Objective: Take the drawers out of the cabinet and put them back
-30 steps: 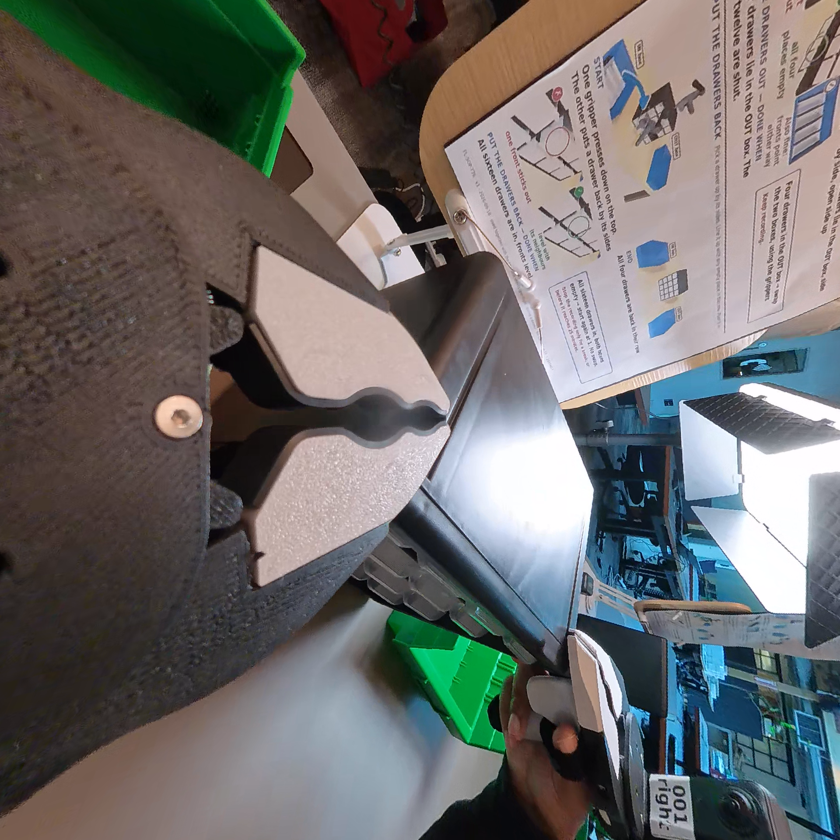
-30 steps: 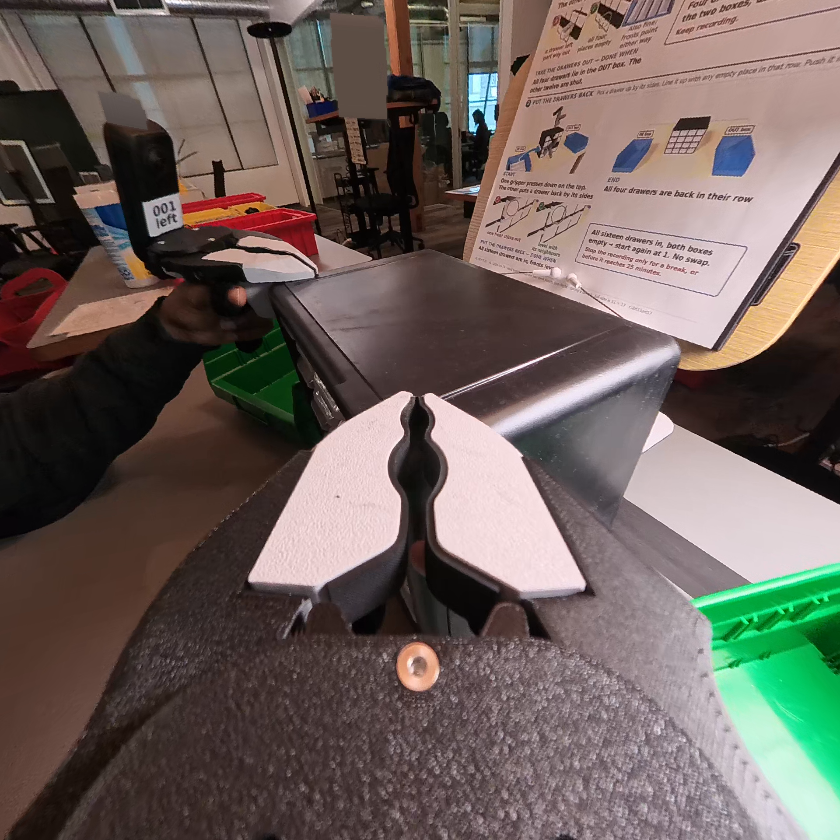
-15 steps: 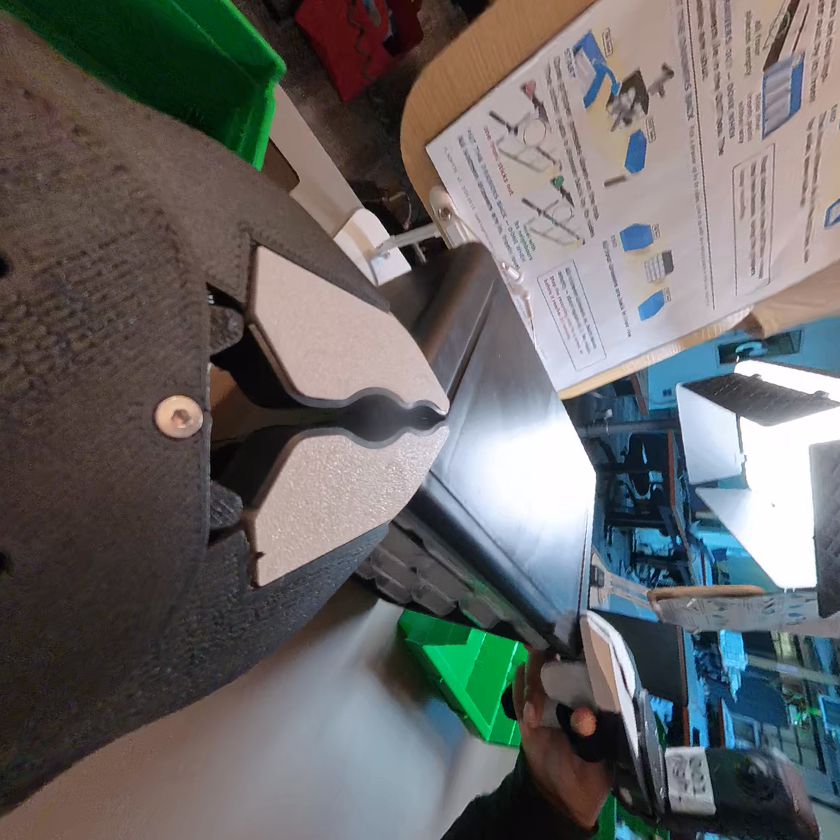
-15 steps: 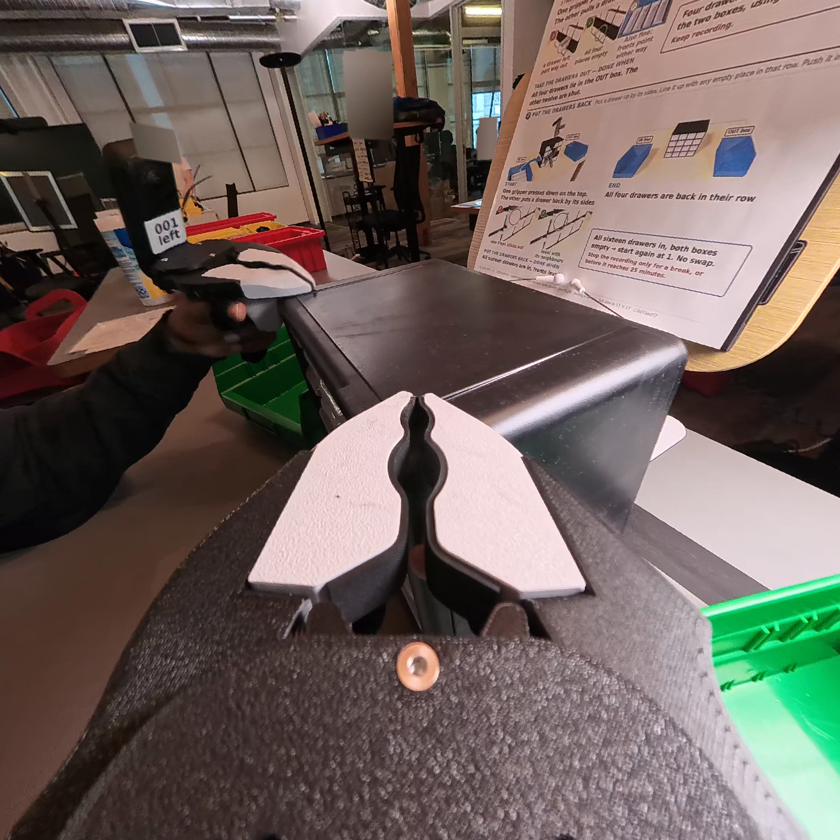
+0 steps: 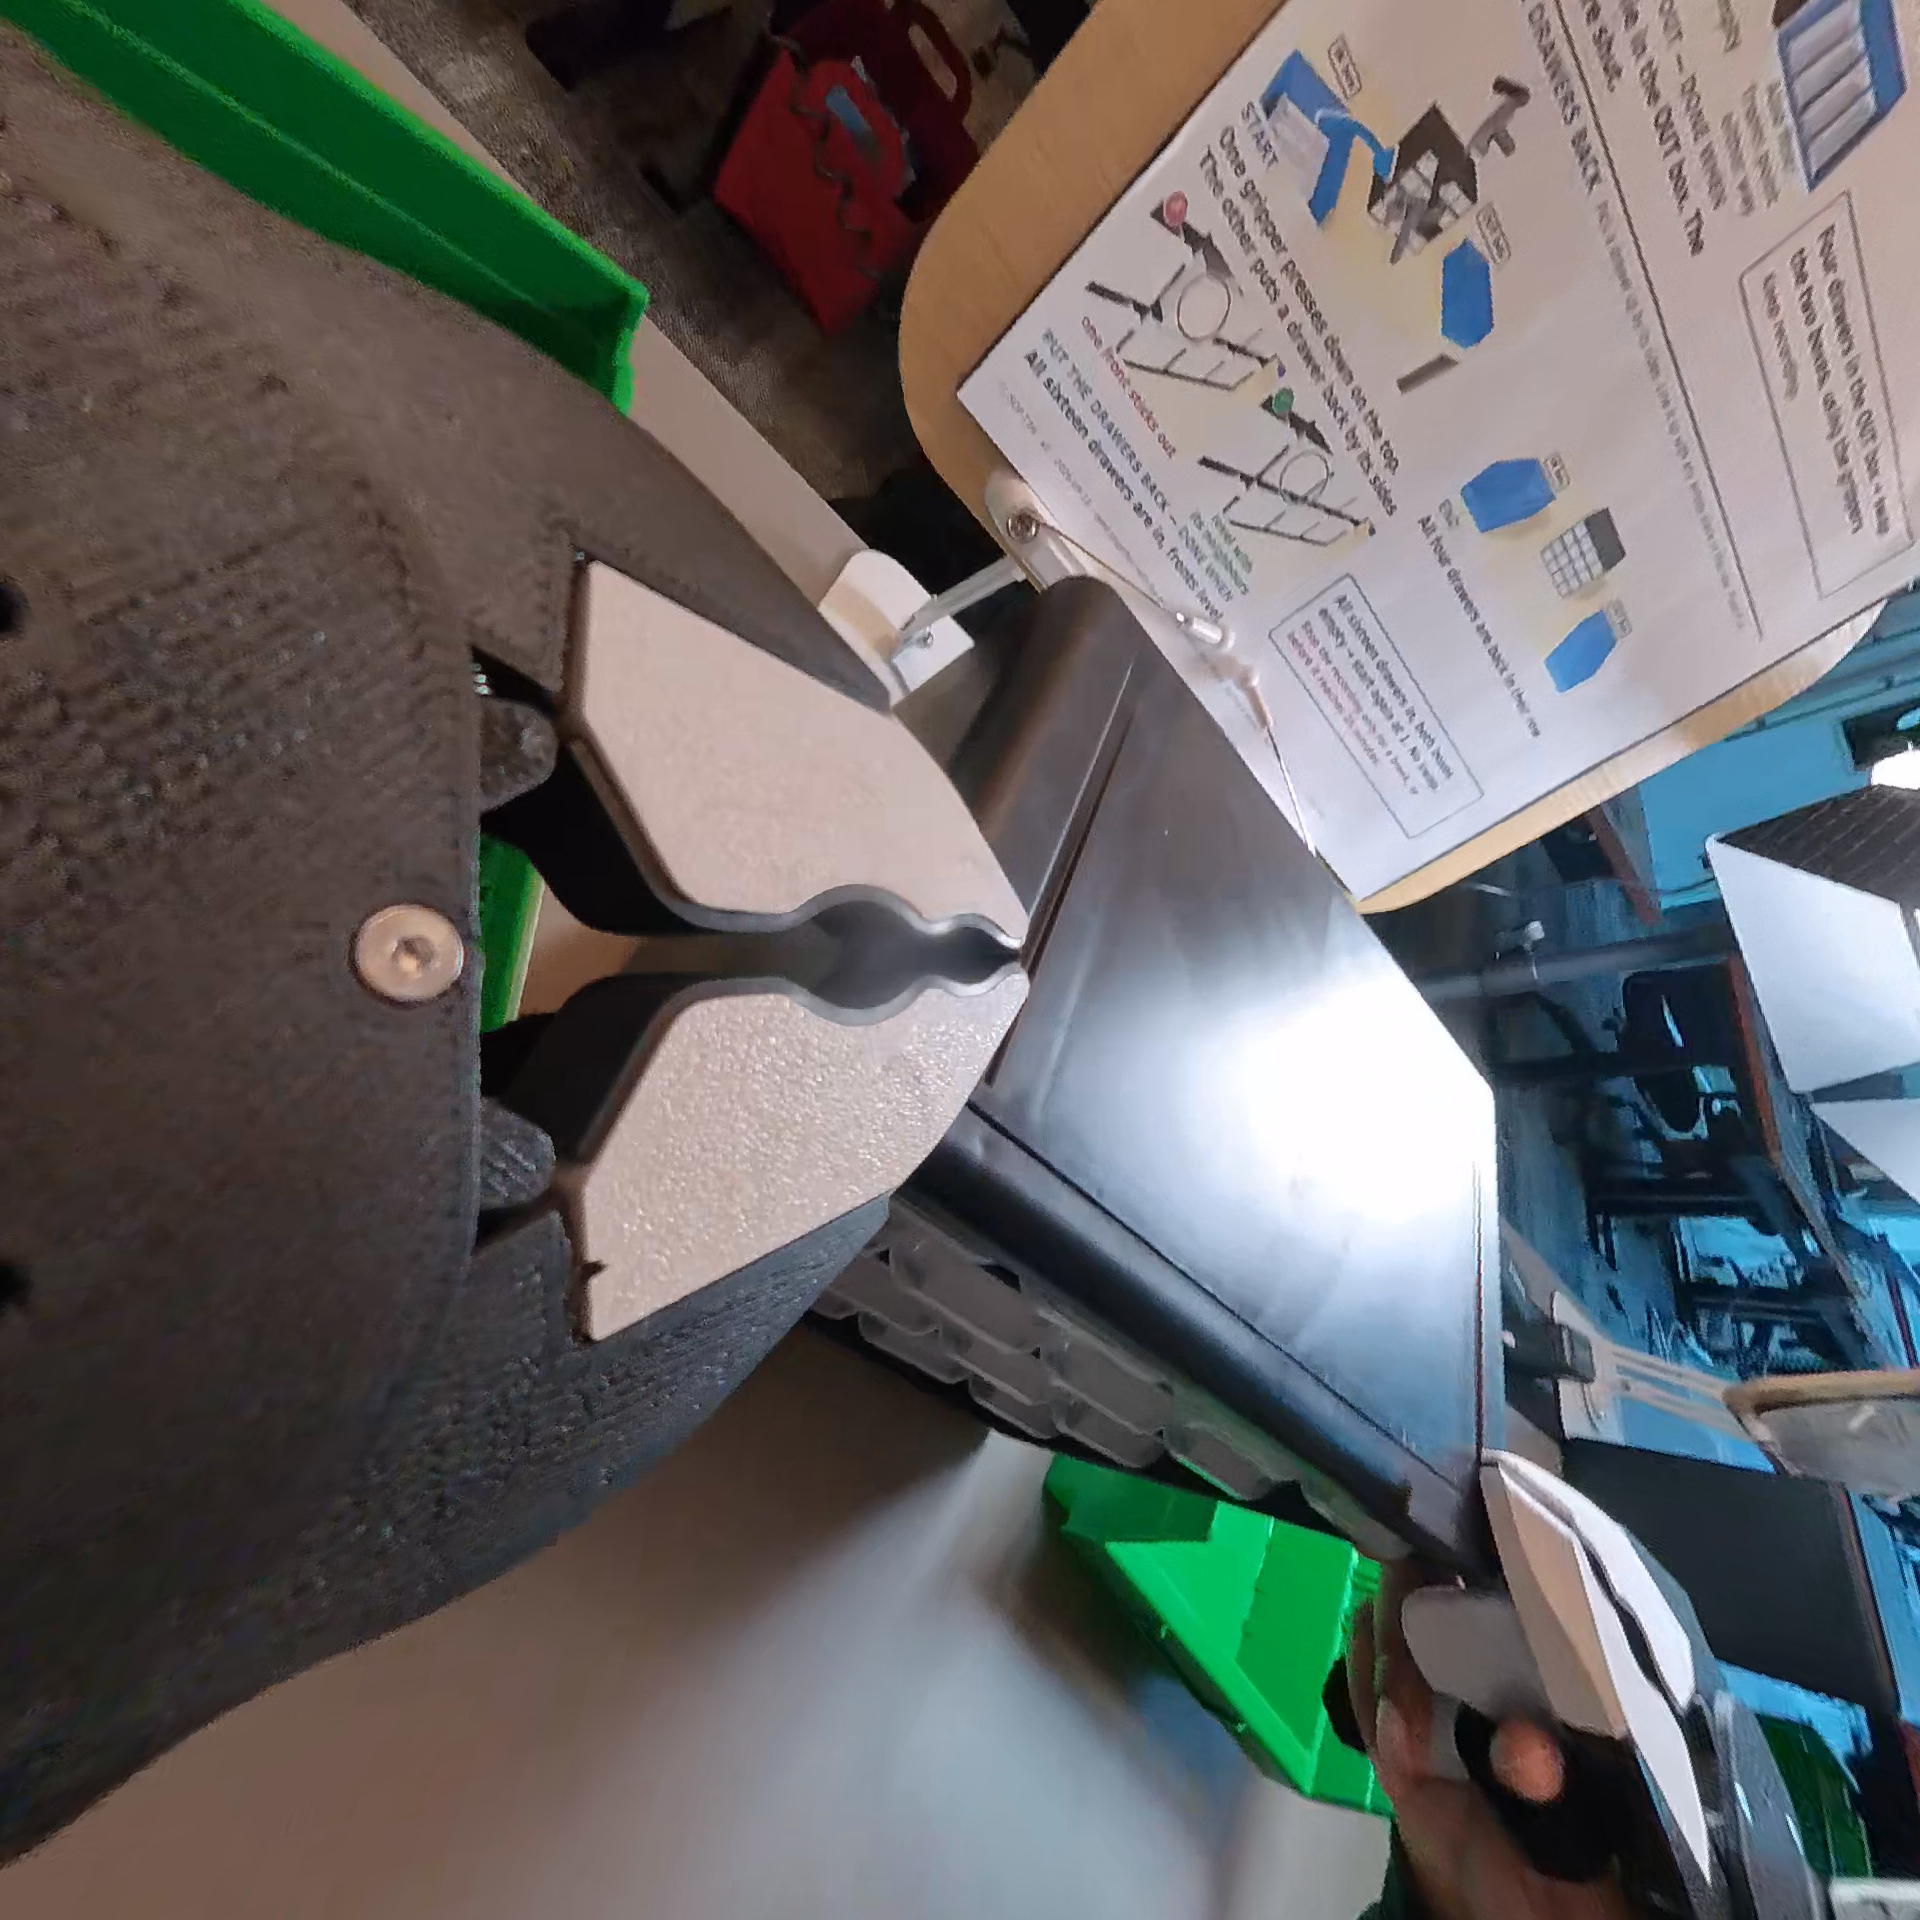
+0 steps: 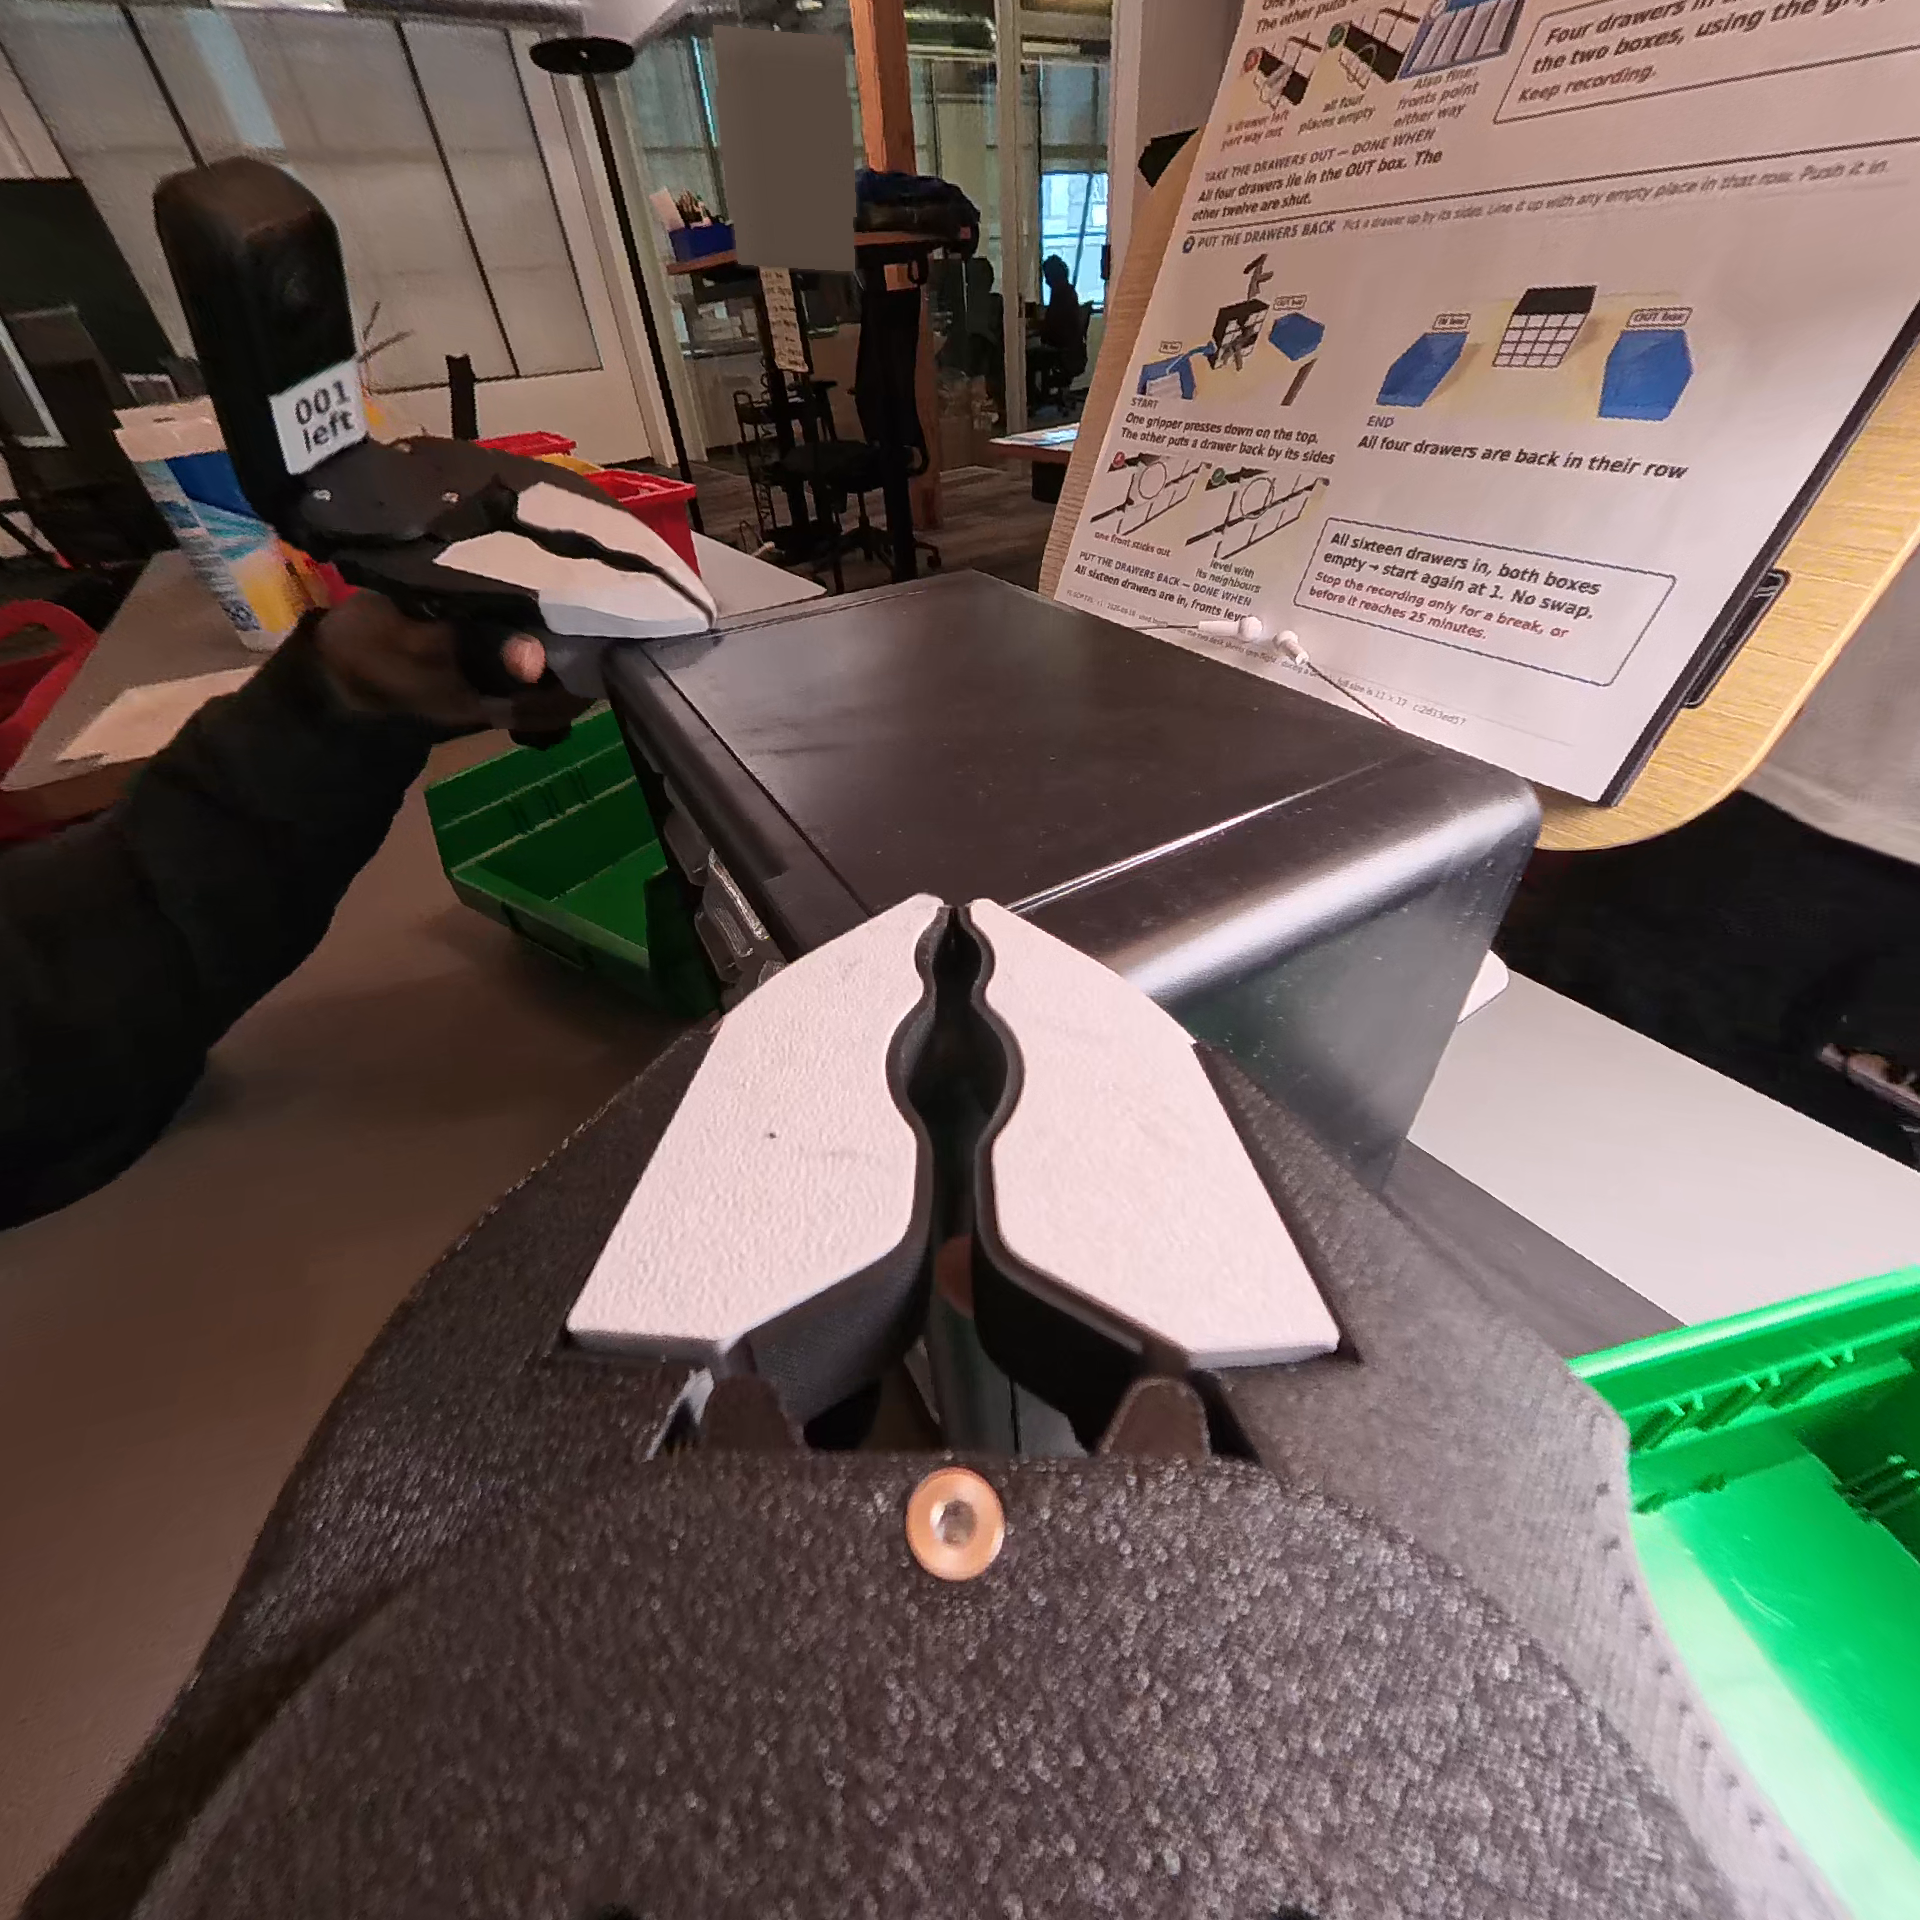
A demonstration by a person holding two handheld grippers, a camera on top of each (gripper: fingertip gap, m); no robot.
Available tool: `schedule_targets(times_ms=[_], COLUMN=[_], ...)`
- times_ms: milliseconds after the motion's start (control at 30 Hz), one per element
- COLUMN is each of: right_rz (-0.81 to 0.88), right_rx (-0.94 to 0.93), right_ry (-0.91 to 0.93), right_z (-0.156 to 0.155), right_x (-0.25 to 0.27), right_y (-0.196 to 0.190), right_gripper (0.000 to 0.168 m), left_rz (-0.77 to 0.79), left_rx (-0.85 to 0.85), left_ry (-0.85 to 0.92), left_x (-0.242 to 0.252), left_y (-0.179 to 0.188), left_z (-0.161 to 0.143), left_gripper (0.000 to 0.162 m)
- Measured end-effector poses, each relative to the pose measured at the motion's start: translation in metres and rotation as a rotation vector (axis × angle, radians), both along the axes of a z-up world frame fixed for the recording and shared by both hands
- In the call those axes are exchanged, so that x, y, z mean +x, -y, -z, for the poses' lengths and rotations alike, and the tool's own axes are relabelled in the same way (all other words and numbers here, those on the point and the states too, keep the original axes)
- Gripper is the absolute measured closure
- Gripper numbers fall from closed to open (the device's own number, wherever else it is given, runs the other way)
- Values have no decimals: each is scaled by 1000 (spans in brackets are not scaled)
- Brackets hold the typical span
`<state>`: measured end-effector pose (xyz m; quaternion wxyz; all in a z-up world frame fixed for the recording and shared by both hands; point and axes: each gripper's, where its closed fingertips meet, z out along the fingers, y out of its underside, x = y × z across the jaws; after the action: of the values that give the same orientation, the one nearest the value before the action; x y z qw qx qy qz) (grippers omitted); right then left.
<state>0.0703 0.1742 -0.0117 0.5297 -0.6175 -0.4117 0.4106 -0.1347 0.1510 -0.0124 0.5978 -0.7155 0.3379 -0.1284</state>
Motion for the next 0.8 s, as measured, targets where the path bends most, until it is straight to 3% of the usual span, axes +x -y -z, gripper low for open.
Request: schedule_targets(times_ms=[233,600,800], right_rz=[-4,169,208], right_rx=[-16,132,130], right_ry=[-24,179,155], right_z=[-1,1,1], right_x=[0,-1,3], right_y=[0,5,25], right_gripper=[168,167,161], left_rz=[63,46,49], left_rx=[-20,-14,-18], left_ry=[154,149,158], left_x=[5,6,6], left_y=[8,9,9], left_z=[0,1,1], left_gripper=[162,162,162])
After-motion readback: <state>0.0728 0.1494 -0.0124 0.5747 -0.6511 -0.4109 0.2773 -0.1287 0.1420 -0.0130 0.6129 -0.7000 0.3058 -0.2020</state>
